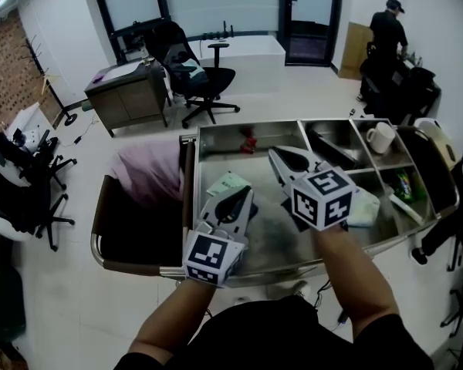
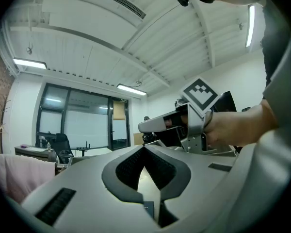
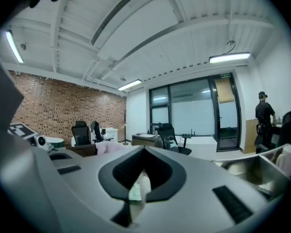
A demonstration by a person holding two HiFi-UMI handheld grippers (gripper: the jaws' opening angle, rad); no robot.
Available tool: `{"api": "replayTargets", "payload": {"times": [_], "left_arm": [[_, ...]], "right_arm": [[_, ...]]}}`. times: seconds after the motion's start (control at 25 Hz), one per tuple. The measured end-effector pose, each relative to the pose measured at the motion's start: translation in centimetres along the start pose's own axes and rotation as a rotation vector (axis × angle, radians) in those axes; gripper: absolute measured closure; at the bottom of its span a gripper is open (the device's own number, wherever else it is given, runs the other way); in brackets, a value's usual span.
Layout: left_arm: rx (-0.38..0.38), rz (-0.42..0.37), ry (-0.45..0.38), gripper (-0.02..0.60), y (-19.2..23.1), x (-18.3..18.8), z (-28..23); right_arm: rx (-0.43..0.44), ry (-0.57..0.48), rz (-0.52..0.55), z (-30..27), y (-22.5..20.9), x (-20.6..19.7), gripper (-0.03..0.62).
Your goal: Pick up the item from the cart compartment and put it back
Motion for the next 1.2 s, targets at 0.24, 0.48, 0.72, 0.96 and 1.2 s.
{"api": "replayTargets", "payload": {"times": [0.24,0.48,0.72,0.96,1.2], "left_arm": [[-0.004,-0.01,-0.002,0.581,-0.1,0.1,0.0],[-0.009,-0.011,-0.004,0.581,-0.1,0.1,0.1],[-0.016,-0.013,0.004,0.581,-0.2,0.0,0.0],[-0.021,-0.012,0.01,0.581,-0.3,0.1,0.0],[-0.033,-0.013,0.021,0.581,-0.3,-0.1,-0.3]], "right_arm": [[-0.009,-0.074,-0.036,4.4,0.3,-1.2,0.579],[-0.007,-0.085,-0.076,6.3,0.3,-2.7,0.579],[-0.029,-0.137,-0.094,7.0,-0.4,-4.3,0.578],[-0.055,-0.144,-0.112,6.9,-0.6,-5.8,0.579],[-0.062,-0.134,-0.107,6.5,-0.7,-6.2,0.579]]}}
Point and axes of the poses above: the fingertips, and each gripper's own axes: z backward along the fingers, y to its left, x out of its top, the point moved 9 cm from there along z, backward along the fingers, and after that the axes turned 14 degrees about -x, right-handed, at the moved point
